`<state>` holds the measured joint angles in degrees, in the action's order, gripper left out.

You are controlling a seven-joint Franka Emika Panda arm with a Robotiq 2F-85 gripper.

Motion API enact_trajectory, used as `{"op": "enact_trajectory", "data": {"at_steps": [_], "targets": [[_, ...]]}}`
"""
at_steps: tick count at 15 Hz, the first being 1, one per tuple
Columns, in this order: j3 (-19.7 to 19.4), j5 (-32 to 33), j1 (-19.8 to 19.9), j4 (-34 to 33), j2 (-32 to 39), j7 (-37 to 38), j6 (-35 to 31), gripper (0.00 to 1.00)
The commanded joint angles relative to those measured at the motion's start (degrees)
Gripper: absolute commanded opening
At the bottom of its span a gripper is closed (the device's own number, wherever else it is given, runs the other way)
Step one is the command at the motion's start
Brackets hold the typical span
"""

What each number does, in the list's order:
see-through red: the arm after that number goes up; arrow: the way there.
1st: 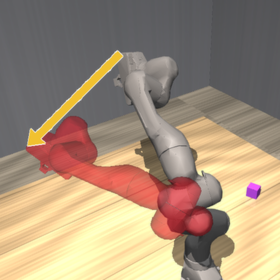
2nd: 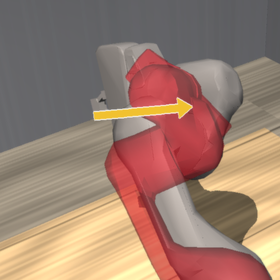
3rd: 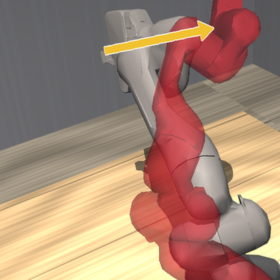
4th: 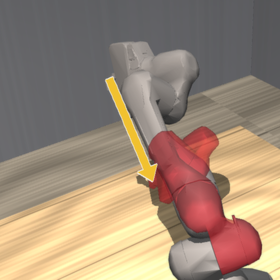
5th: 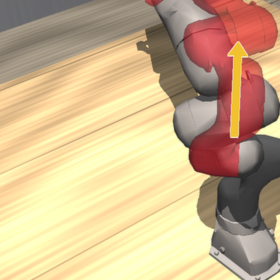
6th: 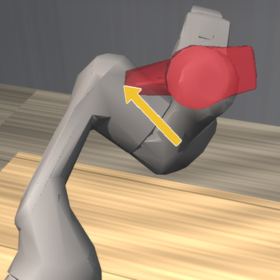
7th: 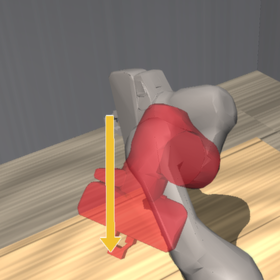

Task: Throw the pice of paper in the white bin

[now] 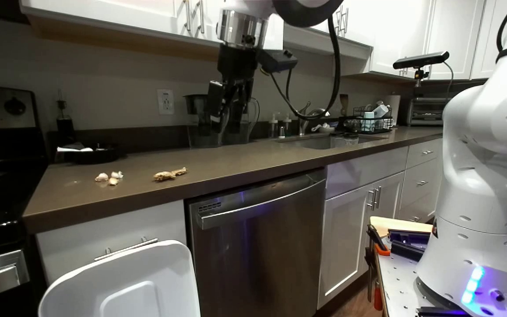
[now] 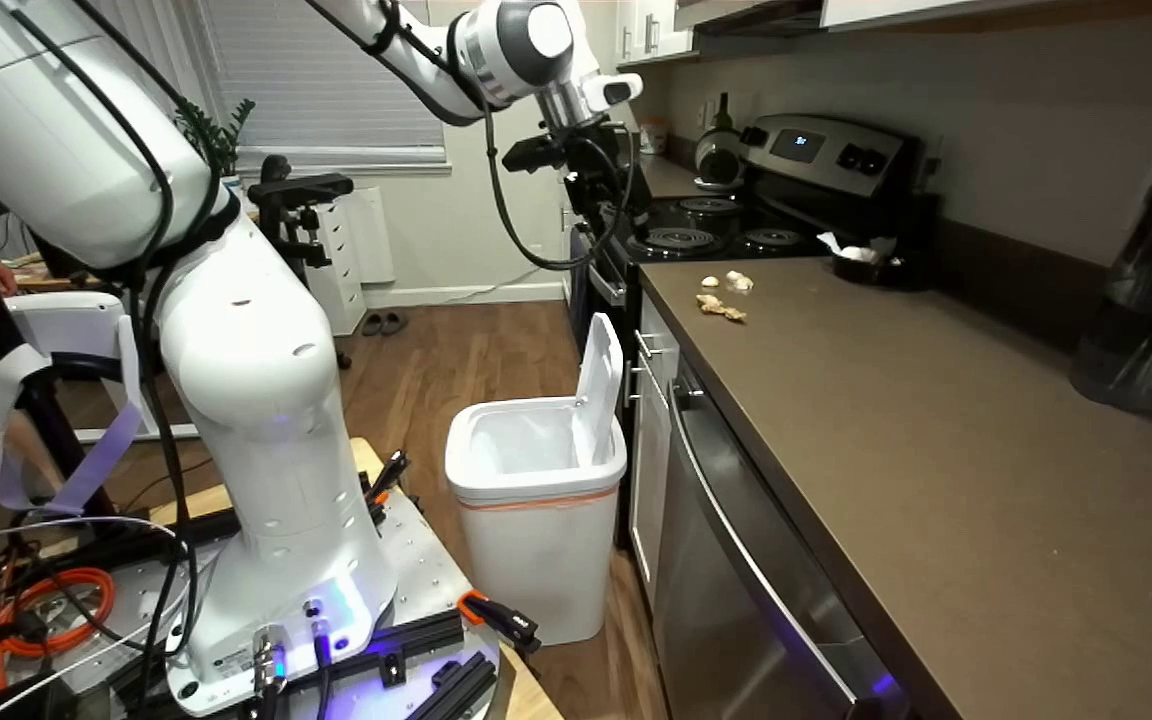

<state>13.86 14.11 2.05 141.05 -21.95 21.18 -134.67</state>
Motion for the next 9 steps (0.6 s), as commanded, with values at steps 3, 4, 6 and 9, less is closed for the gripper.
{"op": "enact_trajectory", "data": {"at_steps": [3, 4, 6, 9], "targets": [[-7.5, -6.0, -3.8, -9.3, 17.0, -19.0, -12.5, 1.0], [-8.3, -8.7, -4.9, -12.6, 20.1, -23.4, -11.8, 1.0], [-8.7, -14.4, -6.1, -19.0, 25.3, -31.7, -8.6, 1.0], [-7.6, -20.7, -4.7, -29.9, 31.6, -43.7, 0.5, 1.0]]}}
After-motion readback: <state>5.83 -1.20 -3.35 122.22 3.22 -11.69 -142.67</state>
